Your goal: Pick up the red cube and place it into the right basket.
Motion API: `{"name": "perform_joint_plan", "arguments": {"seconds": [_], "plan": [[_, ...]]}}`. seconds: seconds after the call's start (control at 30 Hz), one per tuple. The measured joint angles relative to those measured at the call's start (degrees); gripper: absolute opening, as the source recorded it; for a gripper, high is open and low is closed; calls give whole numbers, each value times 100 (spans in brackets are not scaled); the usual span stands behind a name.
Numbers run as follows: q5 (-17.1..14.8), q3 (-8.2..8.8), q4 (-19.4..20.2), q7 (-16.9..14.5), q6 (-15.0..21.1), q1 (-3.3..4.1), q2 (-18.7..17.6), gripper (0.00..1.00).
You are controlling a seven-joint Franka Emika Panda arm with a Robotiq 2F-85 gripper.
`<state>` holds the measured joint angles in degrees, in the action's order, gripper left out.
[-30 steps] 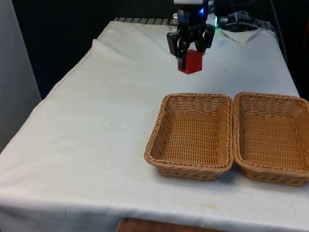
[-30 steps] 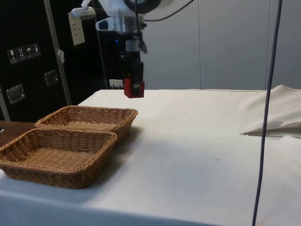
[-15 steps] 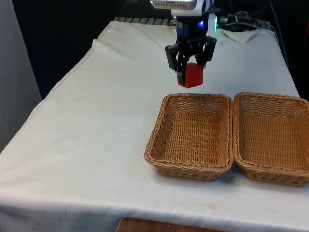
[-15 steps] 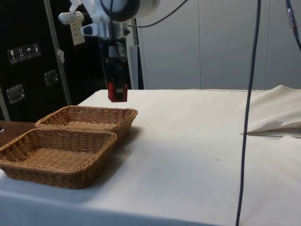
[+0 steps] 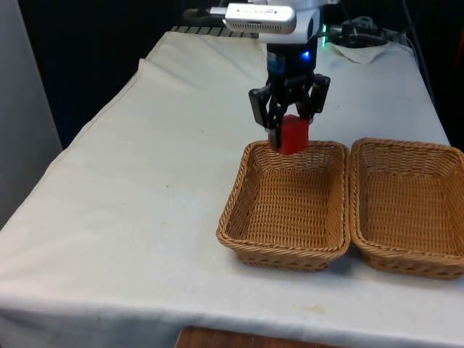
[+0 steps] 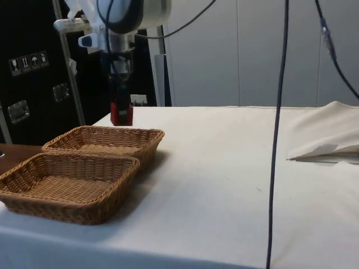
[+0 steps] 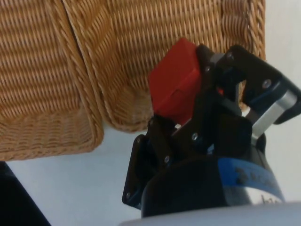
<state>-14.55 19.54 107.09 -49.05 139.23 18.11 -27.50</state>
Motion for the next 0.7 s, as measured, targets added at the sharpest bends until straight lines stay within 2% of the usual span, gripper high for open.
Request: {"name": "perform_joint_plan", "arguments": {"seconds": [0.23,0.57,0.7], "plan": [[-229,-17,-693,0,-40,0,-556,2],[-504,-74,-1186,-6,80,0,-985,2],[-579,-97,-1261,-17,166,0,-1083,2]]}}
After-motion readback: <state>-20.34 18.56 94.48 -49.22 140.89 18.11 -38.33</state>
